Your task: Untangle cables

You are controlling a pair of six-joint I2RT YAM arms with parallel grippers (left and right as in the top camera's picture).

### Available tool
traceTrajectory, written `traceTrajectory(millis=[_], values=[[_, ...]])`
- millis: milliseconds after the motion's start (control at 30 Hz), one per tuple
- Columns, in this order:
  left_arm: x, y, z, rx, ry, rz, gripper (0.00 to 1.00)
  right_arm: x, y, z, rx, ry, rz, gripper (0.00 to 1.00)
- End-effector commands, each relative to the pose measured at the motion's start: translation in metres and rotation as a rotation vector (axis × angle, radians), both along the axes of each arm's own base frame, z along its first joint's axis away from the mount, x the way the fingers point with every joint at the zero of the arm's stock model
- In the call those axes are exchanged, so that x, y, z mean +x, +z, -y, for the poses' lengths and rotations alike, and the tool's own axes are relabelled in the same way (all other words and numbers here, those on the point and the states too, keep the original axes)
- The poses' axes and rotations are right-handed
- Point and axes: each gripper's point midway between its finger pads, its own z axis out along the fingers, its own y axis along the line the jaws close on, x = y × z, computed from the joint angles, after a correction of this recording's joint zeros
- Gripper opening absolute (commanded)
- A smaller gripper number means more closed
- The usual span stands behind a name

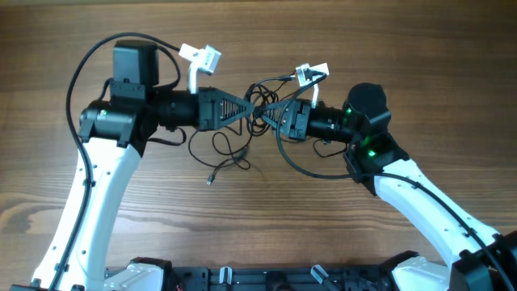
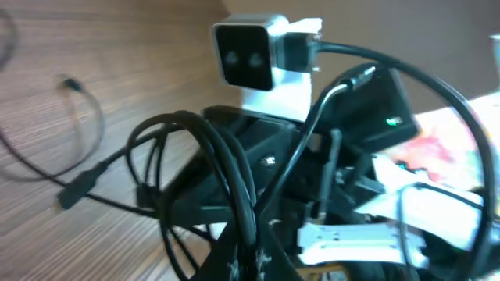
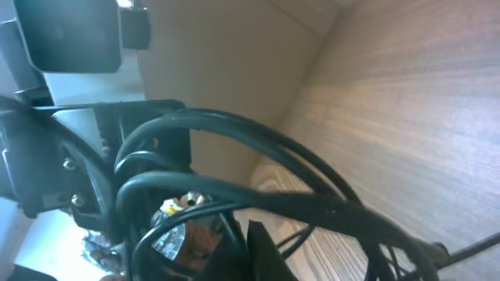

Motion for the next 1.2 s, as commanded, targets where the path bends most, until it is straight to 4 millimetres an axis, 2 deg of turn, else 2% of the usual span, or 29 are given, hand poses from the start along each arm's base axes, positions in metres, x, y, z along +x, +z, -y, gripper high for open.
traceTrajectory(millis=[0,100,133,233,333,400,467,567,667,733,833,967,1033,1100,1167], values=[[0.021,-0.026,-0.030,0.170,0.200,-0.044,0.04,0.011,-0.029,0.017,-0.062,-0.052,-0.142,0.05],[0.032,-0.043,-0.067,0.243,0.358,-0.147,0.04,0.013,-0.076,0.046,-0.203,-0.114,-0.272,0.05],[0.034,-0.045,-0.075,0.244,0.382,-0.161,0.04,0.012,-0.083,0.052,-0.224,-0.120,-0.291,0.05],[0.040,-0.046,-0.096,0.248,0.447,-0.174,0.04,0.017,-0.083,0.063,-0.224,-0.150,-0.299,0.05],[0.046,-0.054,-0.119,0.298,0.532,-0.192,0.04,0.022,-0.076,0.076,-0.221,-0.185,-0.268,0.05],[0.048,-0.062,-0.136,0.355,0.594,-0.206,0.04,0.026,-0.079,0.090,-0.238,-0.239,-0.291,0.05],[0.053,-0.071,-0.162,0.407,0.731,-0.266,0.04,0.029,-0.098,0.120,-0.315,-0.363,-0.382,0.05],[0.055,-0.076,-0.184,0.434,0.843,-0.314,0.04,0.023,-0.121,0.155,-0.432,-0.510,-0.482,0.05],[0.057,-0.083,-0.210,0.481,0.996,-0.365,0.04,0.005,-0.149,0.220,-0.645,-0.783,-0.625,0.05],[0.060,-0.083,-0.242,0.542,1.113,-0.344,0.04,-0.020,-0.149,0.283,-0.820,-1.009,-0.710,0.05],[0.071,-0.068,-0.288,0.459,1.287,-0.313,0.04,-0.050,-0.129,0.345,-0.940,-1.228,-0.792,0.05],[0.087,-0.035,-0.329,0.313,1.360,-0.172,0.04,-0.066,-0.126,0.376,-0.919,-1.324,-0.874,0.05],[0.088,-0.024,-0.342,0.268,1.375,-0.129,0.04,-0.067,-0.127,0.378,-0.911,-1.304,-0.875,0.05],[0.085,-0.020,-0.361,0.237,1.455,-0.140,0.04,-0.072,-0.127,0.386,-0.955,-1.341,-0.880,0.05],[0.074,-0.024,-0.388,0.185,1.628,-0.225,0.04,-0.083,-0.127,0.398,-0.979,-1.438,-0.935,0.05]])
